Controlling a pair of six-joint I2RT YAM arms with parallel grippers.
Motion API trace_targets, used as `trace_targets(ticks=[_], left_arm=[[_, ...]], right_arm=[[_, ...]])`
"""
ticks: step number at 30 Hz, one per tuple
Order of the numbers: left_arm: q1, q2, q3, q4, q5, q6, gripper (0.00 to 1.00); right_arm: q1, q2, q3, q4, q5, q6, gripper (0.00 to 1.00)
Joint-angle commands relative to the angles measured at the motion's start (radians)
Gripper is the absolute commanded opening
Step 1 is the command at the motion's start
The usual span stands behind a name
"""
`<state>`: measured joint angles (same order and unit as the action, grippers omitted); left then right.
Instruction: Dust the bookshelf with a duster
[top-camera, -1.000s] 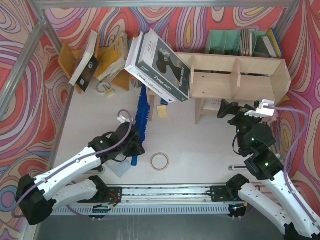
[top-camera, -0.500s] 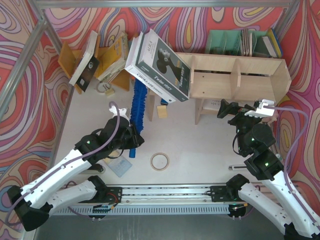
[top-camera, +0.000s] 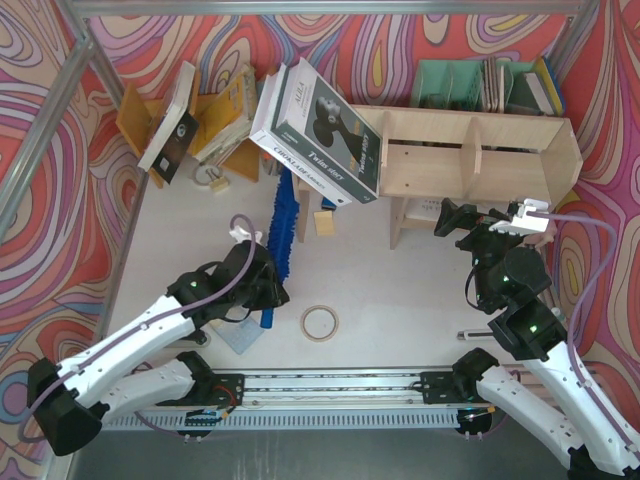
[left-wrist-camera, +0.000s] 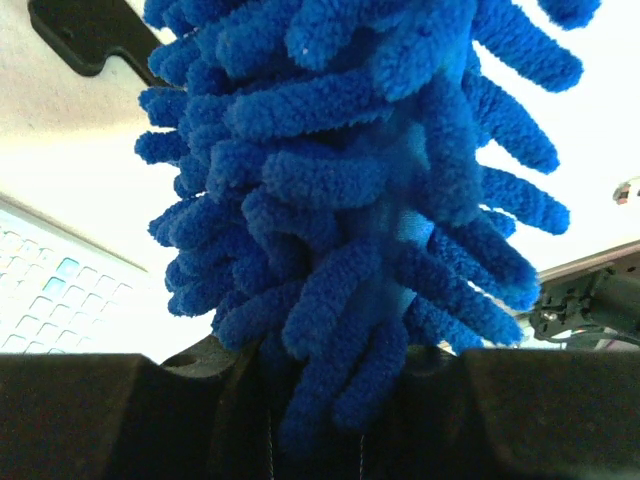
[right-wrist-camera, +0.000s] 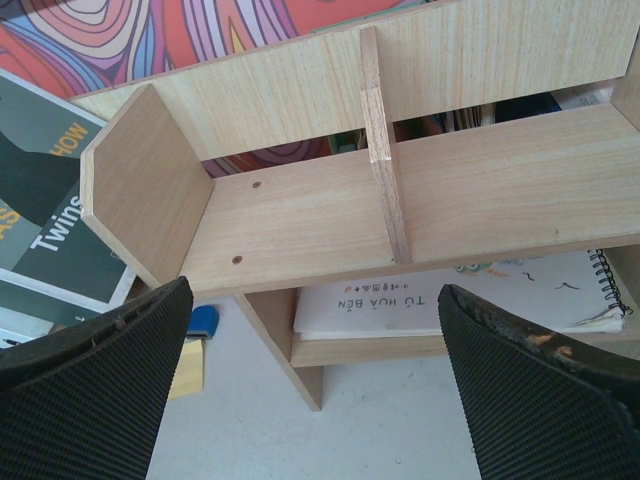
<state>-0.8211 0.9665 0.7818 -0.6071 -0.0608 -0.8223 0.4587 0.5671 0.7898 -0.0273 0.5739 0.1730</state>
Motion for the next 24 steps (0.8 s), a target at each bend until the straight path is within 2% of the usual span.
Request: trace_targets(ticks=[1,6,10,24], left_arm=[[-0.003,-0.068,0.109,-0.019,-0.052,0.065,0.00],[-0.004,-0.100,0.169,-0.057,-0.065,0.099,0.00],[-0.003,-0.082,0.154,-0.058,-0.071,0.092,0.00],[-0.003,0.011,-0.117,0.122,0.013,-0.012,0.00]], right_arm=[[0.001,-0.002,0.006,0.022,-0.002,0.000,0.99],[0.002,-0.003,0.005,0.024,-0.003,0.001,0.99],[0.001,0.000,0.009,0.020,-0.002,0.000,0.99],[0.001,0.001,0.009,0.021,-0.001,-0.002,0.99]])
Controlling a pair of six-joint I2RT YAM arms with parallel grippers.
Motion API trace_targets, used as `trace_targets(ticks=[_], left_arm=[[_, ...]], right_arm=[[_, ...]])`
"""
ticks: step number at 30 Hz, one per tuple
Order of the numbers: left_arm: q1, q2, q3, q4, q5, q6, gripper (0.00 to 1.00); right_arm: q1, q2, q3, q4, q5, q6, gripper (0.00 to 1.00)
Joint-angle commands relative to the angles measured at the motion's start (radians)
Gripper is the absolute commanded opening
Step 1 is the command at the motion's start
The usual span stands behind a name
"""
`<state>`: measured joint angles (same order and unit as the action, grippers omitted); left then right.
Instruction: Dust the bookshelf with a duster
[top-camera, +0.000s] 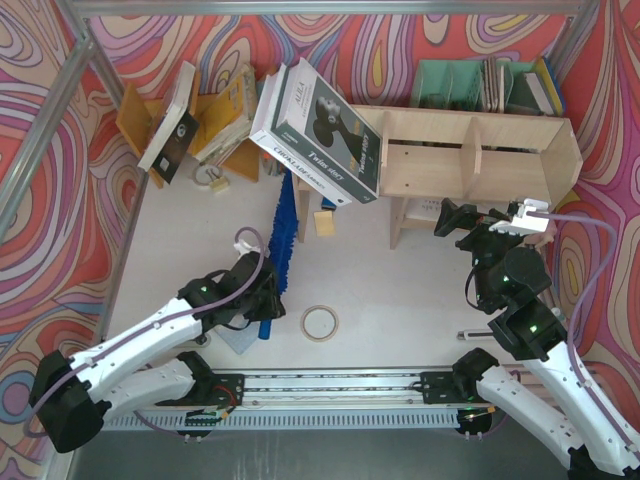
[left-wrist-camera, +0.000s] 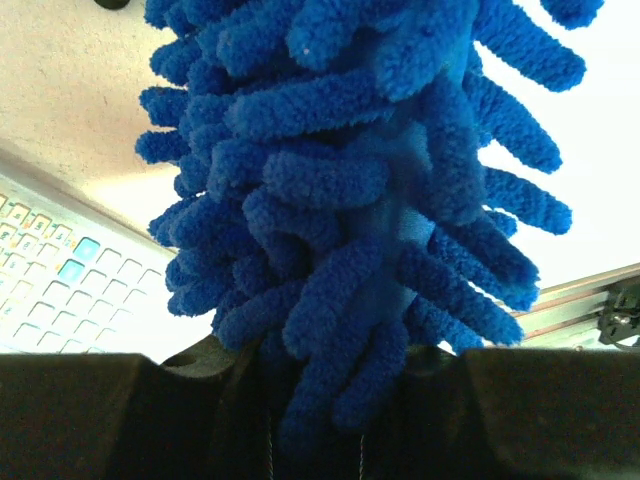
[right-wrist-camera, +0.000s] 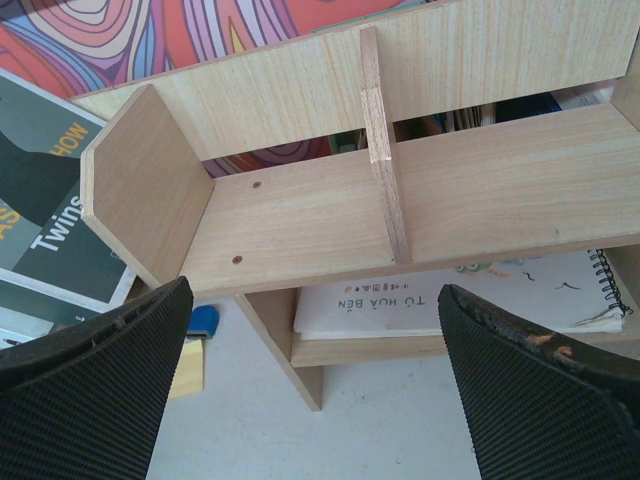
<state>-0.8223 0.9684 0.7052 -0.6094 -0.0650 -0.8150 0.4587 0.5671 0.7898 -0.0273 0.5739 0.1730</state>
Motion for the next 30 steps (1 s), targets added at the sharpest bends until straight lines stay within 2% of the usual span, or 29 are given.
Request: trace_targets(ticks=[1,10,16,22,30], left_arm=[[-0.002,0.016,-0.050,0.132,0.019,-0.021,0.00],[-0.003,0.086,-0.106,0.184,0.041,-0.043,0.00],[-0.001,0.099,-0.084,0.151,0.017,-0.051,0.00],[-0.002,-0.051,0.007,0.043,-0.088,-0.036,0.00],[-0.001,-0.213,0.194,-0.166,-0.277,0.091,0.00]], right_arm=[[0.001,0.002,0.009,0.021,0.000,-0.001,0.99],[0.001,0.002,0.008,0.022,0.001,-0.004,0.99],[0.001,0.007,0.008,0.026,0.001,-0.004,0.99],[0.001,0.011,0.009,0.027,0.001,-0.004,0.99],[0.001,0.009,0.008,0.027,0.000,-0.004,0.99]])
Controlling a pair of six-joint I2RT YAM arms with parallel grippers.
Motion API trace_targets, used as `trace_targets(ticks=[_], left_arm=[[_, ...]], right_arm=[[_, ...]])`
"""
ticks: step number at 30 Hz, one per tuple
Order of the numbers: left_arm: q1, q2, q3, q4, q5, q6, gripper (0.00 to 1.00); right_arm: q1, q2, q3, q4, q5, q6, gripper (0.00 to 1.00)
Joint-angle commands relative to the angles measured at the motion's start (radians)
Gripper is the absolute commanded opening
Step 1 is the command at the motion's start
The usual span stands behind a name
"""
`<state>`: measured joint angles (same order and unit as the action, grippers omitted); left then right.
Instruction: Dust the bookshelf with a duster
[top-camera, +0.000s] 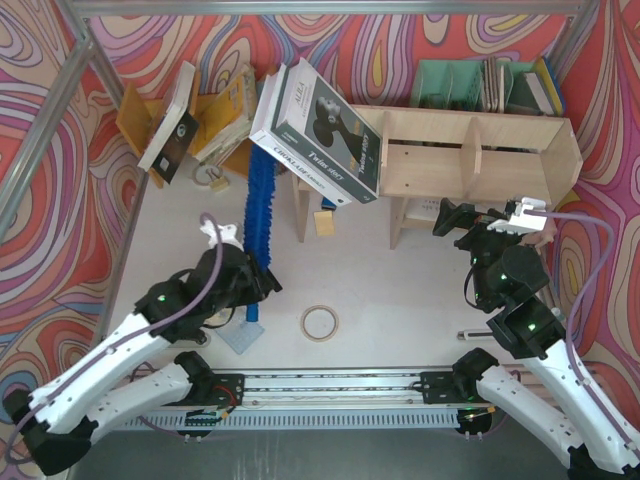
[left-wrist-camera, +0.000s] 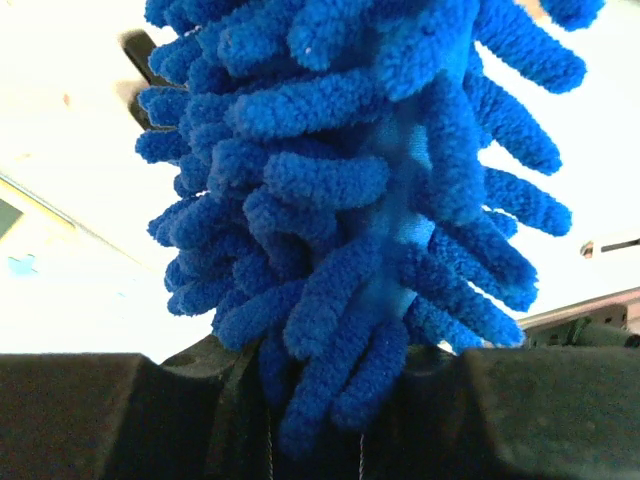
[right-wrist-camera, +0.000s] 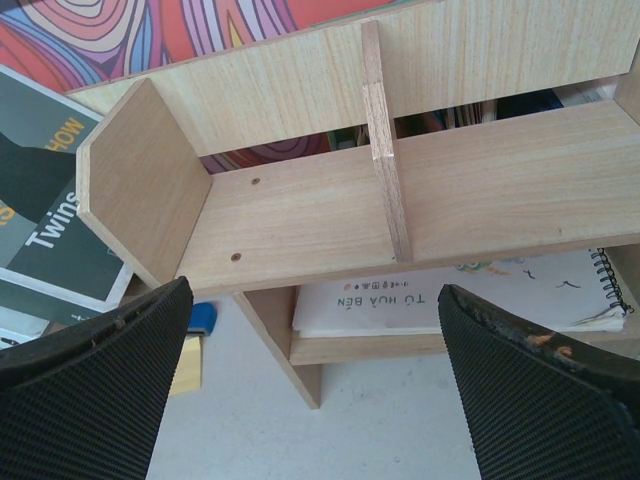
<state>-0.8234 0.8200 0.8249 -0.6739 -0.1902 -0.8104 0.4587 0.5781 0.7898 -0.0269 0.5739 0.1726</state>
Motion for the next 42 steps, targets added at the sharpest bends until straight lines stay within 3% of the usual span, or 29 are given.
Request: trace_targets(ticks=[1,6,10,20,29,42], left_arm=[[0.000,-0.078,0.095,-0.122,-0.178,0.103,0.00],[0.000,-0.127,0.187,-0.191,-0.297,0.147,0.00],[0.000,-0.192,0.193,-0.155,-0.343,0.198,0.00],[0.000,-0.430,-0.039,0.284,-0.242,0.464,0.00],[-0.003,-0.443,-0.165,0.571,-0.039,0.584,0.00],[-0.045,-0.340,-0.241,0.778,0.021,0.596,0.00]], right_arm=[[0.001,-0.004,0.008,0.027,0.000,-0.004,0.99],[0.001,-0.002,0.009,0.026,-0.002,-0.004,0.99],[0.000,-0.002,0.008,0.025,-0.002,-0.004,0.99],[0.001,0.008,0.008,0.023,-0.001,-0.004,0.99],[0.001,0.016,0.008,0.019,0.004,-0.004,0.99],[0.001,0.025,0.011,0.018,0.004,-0.008,0.99]])
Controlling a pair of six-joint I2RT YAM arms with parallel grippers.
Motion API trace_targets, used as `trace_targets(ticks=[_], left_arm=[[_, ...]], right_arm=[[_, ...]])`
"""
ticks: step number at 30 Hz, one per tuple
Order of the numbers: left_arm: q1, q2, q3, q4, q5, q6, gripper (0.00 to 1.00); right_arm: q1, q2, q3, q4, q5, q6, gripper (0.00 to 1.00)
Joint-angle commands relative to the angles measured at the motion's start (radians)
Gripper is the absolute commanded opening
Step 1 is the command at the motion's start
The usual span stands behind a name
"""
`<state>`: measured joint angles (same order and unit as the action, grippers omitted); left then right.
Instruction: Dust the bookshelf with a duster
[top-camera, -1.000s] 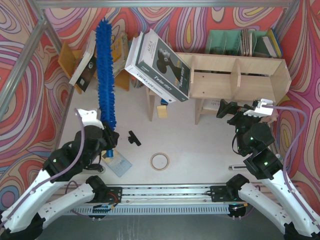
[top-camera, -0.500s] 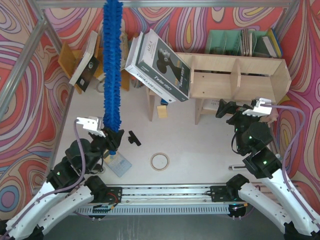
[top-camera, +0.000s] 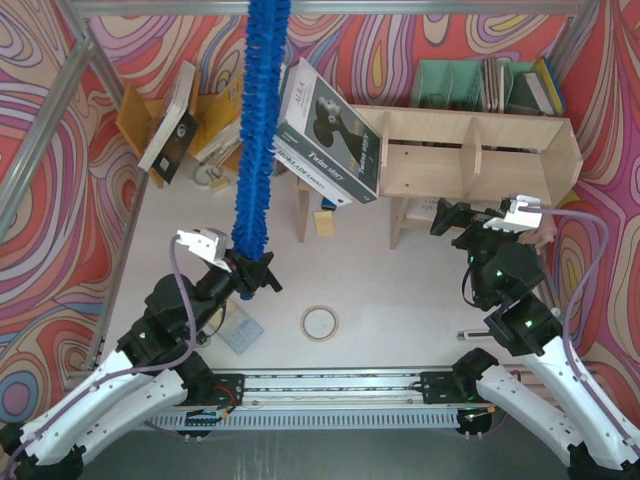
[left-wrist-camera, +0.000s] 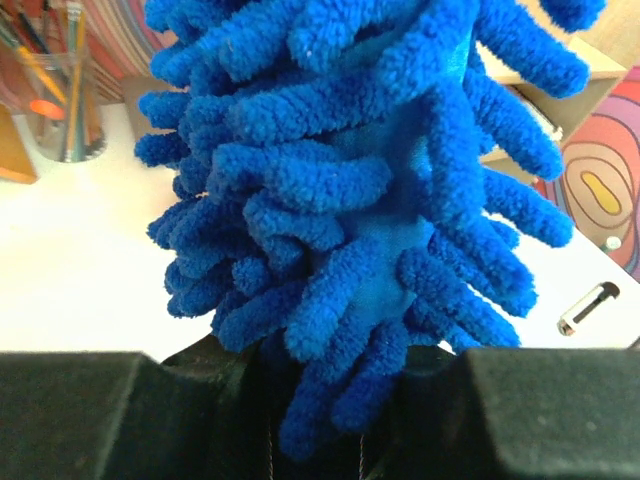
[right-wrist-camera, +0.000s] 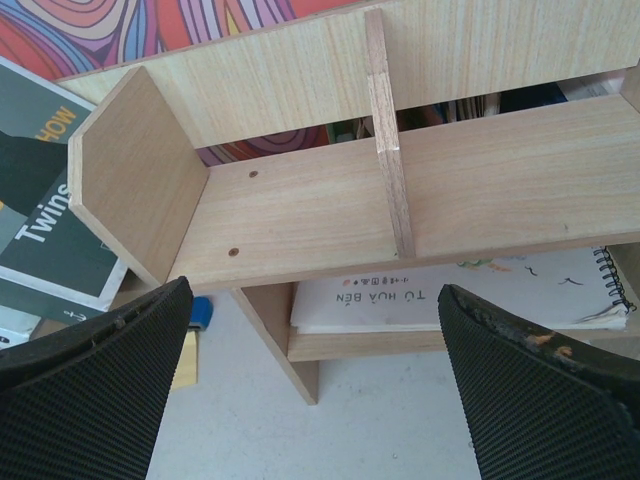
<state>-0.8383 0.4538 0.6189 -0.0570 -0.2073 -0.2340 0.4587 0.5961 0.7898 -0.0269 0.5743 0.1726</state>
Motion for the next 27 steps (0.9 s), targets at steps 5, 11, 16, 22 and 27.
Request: trace_targets(ticks=[5,11,16,22,27], left_arm=[[-0.113,0.085,-0.017,0.180,0.021,0.086,0.00],[-0.127,0.141,-0.016,0.161,0.029,0.103,0.00],[-0.127,0.241,-0.002,0.140,0.088,0.063,0.00],[-0.129,0.325,-0.037,0.200,0.134,0.023,0.00],[-0.129,0.369,-0.037,0.211,0.149,0.012,0.00]], right_arm=[[0.001,0.006,0.012,0.016,0.004,-0.006,0.99],[0.001,0.002,0.012,0.015,0.006,-0.008,0.99],[0.000,0.003,0.014,0.016,0.004,-0.008,0.99],[0.001,0.004,0.014,0.016,0.004,-0.008,0.99],[0.001,0.010,0.014,0.019,0.004,-0.010,0.99]])
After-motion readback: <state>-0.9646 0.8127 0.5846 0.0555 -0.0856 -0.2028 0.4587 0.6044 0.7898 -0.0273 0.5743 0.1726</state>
